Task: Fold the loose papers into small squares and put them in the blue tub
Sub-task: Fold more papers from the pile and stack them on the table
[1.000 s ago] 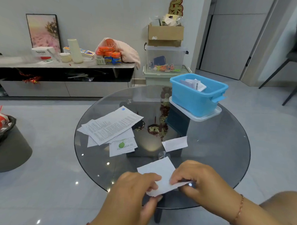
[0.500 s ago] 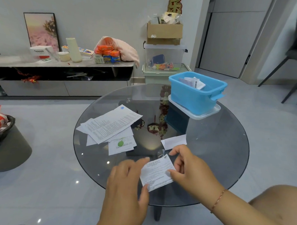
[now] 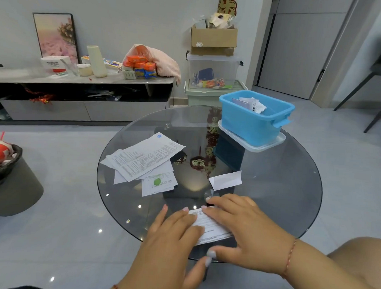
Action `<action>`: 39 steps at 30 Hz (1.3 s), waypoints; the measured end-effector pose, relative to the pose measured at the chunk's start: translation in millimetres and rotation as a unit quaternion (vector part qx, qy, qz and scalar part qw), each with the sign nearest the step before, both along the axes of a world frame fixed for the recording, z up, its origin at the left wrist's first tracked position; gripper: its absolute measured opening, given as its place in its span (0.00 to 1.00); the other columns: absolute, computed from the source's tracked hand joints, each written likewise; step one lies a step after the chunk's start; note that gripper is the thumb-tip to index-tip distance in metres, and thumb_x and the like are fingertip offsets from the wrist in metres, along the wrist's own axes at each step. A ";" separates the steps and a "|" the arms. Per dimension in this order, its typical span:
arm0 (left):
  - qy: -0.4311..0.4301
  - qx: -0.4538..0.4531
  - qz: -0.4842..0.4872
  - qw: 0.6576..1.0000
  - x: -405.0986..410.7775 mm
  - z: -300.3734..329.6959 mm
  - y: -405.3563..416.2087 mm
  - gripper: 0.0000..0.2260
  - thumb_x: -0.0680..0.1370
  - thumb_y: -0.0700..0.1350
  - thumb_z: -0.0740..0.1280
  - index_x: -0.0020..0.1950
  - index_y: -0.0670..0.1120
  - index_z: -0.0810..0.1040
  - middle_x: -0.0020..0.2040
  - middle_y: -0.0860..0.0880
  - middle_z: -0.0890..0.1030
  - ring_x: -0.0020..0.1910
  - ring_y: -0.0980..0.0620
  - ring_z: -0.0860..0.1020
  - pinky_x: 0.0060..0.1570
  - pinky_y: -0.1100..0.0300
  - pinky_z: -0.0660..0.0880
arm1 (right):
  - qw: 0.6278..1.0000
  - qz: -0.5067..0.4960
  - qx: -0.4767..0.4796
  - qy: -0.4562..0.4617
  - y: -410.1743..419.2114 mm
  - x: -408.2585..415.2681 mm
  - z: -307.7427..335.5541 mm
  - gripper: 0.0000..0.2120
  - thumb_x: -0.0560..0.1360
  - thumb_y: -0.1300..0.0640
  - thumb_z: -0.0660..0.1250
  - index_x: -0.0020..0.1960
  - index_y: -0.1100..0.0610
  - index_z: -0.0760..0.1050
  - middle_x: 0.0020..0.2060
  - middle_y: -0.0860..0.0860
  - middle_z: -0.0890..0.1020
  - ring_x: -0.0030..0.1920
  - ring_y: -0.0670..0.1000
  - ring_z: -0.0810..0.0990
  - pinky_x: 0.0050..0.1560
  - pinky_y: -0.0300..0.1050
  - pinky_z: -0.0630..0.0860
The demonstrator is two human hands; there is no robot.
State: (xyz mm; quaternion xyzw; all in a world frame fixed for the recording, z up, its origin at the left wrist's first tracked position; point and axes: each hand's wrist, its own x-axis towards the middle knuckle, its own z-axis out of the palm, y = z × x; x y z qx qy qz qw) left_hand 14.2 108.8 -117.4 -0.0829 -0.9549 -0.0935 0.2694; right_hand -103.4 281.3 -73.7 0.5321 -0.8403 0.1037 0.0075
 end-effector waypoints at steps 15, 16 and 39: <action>0.044 0.012 -0.054 0.997 3.7 -8.8 -6.2 0.05 0.70 0.49 0.64 0.46 0.54 0.73 0.50 0.55 0.80 0.57 0.55 0.78 0.63 0.49 0.66 | 0.992 0.044 -0.084 0.088 9.1 31.0 -8.7 0.13 0.66 0.42 0.65 0.47 0.47 0.79 0.43 0.43 0.75 0.43 0.46 0.72 0.41 0.38 0.70; 0.038 0.044 -0.054 0.997 4.0 -6.5 -7.3 0.06 0.71 0.48 0.63 0.47 0.55 0.72 0.50 0.56 0.80 0.57 0.58 0.77 0.64 0.51 0.65 | 0.994 0.043 -0.083 0.061 9.6 25.3 -7.1 0.13 0.68 0.42 0.65 0.49 0.46 0.79 0.45 0.42 0.76 0.44 0.45 0.73 0.44 0.37 0.69; 0.037 0.264 0.204 0.942 5.5 -2.1 10.2 0.14 0.63 0.49 0.72 0.40 0.58 0.68 0.49 0.64 0.72 0.49 0.63 0.66 0.50 0.54 0.67 | 0.969 -0.188 -0.099 -0.124 -25.8 15.1 -2.7 0.20 0.69 0.42 0.70 0.29 0.50 0.63 0.28 0.43 0.69 0.35 0.42 0.68 0.36 0.32 0.60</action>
